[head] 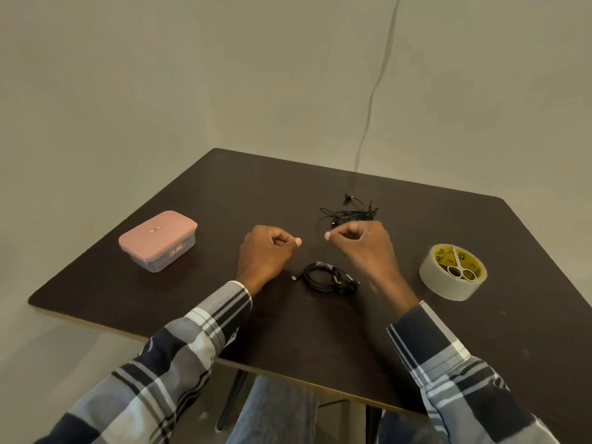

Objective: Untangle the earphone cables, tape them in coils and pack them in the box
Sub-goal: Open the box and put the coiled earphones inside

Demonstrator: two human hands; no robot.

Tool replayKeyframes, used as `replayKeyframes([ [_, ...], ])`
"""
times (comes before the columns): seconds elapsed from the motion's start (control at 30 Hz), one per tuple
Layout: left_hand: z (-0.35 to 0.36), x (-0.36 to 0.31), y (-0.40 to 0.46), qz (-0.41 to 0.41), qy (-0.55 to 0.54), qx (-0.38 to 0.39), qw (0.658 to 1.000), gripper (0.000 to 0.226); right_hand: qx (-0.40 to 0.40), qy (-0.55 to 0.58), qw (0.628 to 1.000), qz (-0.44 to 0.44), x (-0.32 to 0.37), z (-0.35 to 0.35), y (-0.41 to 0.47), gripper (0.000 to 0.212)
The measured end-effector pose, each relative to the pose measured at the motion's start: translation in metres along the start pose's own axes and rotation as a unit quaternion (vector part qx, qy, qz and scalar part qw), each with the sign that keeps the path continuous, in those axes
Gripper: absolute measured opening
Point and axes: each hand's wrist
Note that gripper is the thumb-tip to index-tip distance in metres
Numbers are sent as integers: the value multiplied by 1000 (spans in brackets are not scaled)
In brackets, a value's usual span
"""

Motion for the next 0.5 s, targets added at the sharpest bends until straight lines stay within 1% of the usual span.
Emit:
replayKeyframes([
  [0.23, -54, 20, -1, 12, -16, -71, 997, 12, 128, 68, 988, -58, 35, 73, 11, 13],
  [0.43, -102, 58, 0, -15, 0, -124, 992, 16, 206, 127, 968, -70, 62, 140, 14, 12],
  [0.5, -115, 77, 0, -19, 6, -154, 988, 13, 228, 132, 962, -71, 66, 160, 17, 12],
])
Point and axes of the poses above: each hand's wrist, its own y-axis towards the middle knuckle, its own z-axis out of the palm, x = y × z, and after that the axes turned 15 degrees about y, right-handed
